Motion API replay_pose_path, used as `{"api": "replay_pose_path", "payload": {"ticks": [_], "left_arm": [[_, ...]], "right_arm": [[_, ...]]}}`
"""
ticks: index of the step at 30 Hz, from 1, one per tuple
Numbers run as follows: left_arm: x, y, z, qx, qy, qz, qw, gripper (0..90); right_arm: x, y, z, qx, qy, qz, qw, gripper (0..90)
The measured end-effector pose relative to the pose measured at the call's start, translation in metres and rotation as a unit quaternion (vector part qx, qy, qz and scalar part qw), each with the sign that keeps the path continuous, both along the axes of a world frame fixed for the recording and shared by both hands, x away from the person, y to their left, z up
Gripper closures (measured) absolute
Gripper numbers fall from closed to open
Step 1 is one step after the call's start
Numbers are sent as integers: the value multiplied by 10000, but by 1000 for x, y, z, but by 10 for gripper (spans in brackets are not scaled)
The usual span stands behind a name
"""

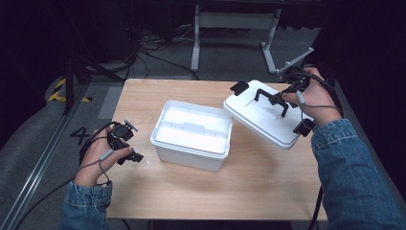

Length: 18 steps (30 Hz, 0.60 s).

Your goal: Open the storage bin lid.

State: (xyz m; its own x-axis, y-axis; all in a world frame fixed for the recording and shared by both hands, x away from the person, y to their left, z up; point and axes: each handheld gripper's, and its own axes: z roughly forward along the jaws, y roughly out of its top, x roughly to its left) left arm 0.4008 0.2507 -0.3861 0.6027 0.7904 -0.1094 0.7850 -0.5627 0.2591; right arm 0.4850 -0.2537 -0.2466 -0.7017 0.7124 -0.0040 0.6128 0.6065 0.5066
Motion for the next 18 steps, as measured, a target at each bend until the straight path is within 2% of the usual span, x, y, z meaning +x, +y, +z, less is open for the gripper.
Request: {"api": "replay_pose_path", "payload": {"ticks": [4,12,18], "left_arm": [[1,-2,-1,-12,2,-58,10000,251],[0,-1,-1,5,-21,-57,10000,245],[1,-3,-2,23,1,-71,10000,245]], "right_arm": [[1,-9,-6,-120,10,-152,9998,844],[4,-24,-21,-54,114,-396,9991,844],[8,-35,-44,-43,225,-558,9982,844]]}}
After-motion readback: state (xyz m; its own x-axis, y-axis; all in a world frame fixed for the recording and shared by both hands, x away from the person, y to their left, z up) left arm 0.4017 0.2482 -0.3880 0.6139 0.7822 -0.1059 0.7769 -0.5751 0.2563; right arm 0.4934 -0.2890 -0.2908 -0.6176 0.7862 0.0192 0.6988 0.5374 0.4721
